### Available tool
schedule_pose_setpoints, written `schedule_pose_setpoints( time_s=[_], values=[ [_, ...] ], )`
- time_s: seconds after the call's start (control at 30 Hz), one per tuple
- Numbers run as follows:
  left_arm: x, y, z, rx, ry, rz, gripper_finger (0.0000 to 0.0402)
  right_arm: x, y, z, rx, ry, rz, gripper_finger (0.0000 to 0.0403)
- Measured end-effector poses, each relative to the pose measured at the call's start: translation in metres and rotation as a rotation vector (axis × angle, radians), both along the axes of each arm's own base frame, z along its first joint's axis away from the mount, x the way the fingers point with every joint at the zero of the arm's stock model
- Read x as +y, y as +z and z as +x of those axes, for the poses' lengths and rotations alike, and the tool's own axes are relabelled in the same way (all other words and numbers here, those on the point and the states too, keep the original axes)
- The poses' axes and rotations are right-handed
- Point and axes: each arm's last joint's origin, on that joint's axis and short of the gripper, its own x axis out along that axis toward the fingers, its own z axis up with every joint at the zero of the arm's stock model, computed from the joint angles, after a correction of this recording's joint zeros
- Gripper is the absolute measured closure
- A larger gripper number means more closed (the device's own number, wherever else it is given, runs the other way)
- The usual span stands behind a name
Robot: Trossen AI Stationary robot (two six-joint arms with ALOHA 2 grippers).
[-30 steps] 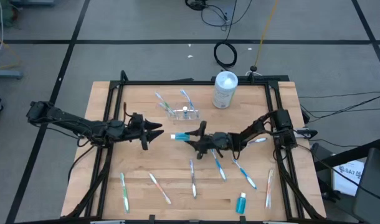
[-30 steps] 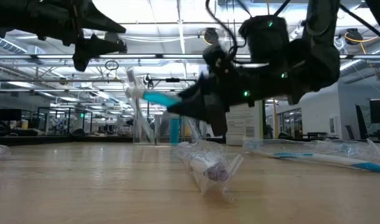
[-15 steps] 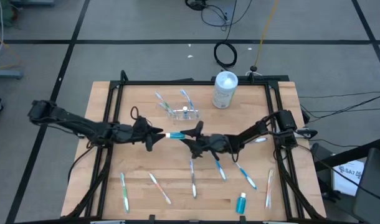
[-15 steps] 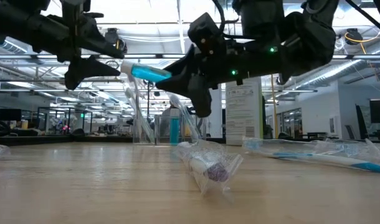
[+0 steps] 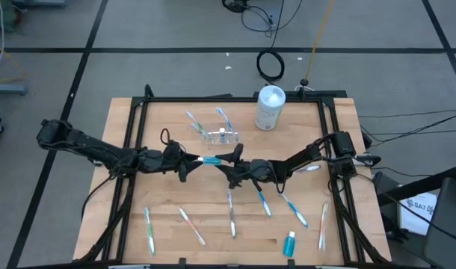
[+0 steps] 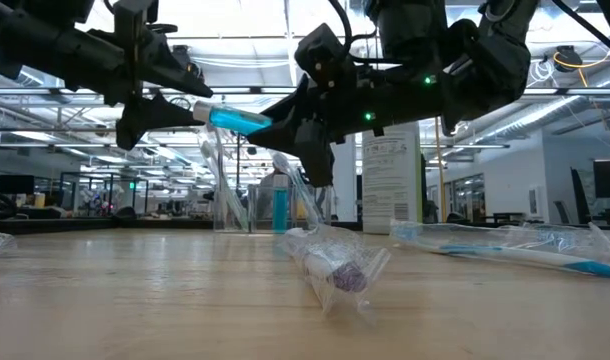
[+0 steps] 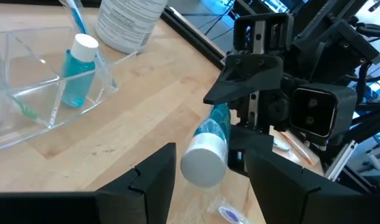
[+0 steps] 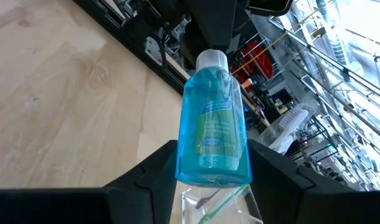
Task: Pick & Place toothbrushing station
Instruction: Put the top mouthwash bottle in the middle compartment of the transparent organizer
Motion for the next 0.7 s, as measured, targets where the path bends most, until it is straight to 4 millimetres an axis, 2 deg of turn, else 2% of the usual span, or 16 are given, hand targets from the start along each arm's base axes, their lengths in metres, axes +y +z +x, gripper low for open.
schedule_pose_setpoints(
  time_s=[0.7],
  values=[
    [0.0039, -0.0006, 0.0002, 0.004, 0.026, -0.004, 0.0204, -0.0008, 0.0007, 0.0002, -0.008, 0.001, 0.001, 0.0238]
  ],
)
